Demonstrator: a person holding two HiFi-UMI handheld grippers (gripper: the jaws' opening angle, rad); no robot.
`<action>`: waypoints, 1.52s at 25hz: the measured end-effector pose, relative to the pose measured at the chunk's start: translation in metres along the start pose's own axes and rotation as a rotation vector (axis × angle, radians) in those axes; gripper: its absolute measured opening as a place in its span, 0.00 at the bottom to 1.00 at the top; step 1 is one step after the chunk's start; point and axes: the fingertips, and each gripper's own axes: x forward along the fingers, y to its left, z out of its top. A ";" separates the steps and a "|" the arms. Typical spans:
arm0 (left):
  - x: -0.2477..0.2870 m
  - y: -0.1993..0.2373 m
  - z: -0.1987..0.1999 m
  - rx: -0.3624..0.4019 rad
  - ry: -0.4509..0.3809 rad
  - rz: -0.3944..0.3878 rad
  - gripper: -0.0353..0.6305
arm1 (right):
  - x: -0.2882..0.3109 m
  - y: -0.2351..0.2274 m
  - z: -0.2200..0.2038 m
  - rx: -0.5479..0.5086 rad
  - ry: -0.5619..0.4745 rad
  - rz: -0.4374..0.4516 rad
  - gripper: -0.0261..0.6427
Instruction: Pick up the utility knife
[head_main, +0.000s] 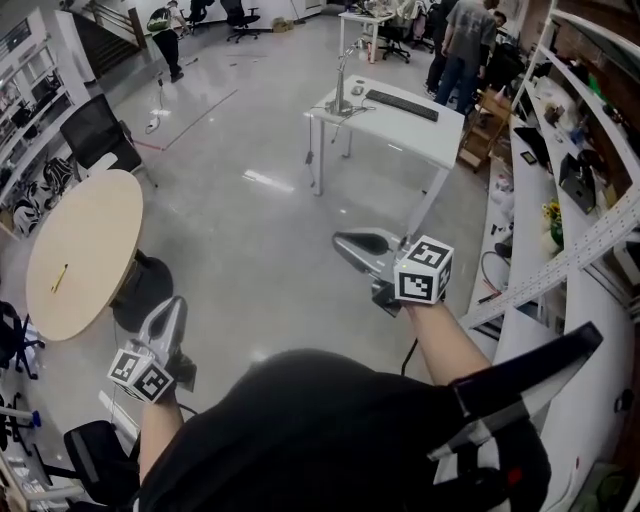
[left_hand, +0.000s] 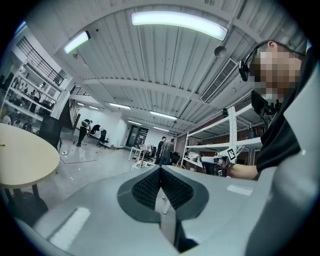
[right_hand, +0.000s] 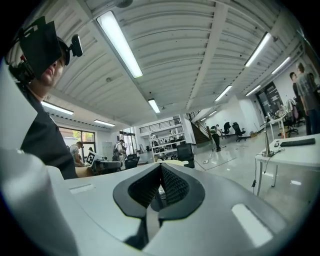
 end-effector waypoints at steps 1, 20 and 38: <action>0.003 0.016 0.006 -0.002 -0.009 -0.002 0.05 | 0.015 -0.002 0.004 -0.007 0.000 -0.007 0.06; 0.033 0.266 0.082 0.019 -0.008 -0.049 0.05 | 0.276 -0.036 0.034 0.000 0.013 -0.011 0.06; 0.205 0.292 0.100 0.027 -0.063 0.131 0.05 | 0.345 -0.240 0.100 -0.021 -0.006 0.219 0.06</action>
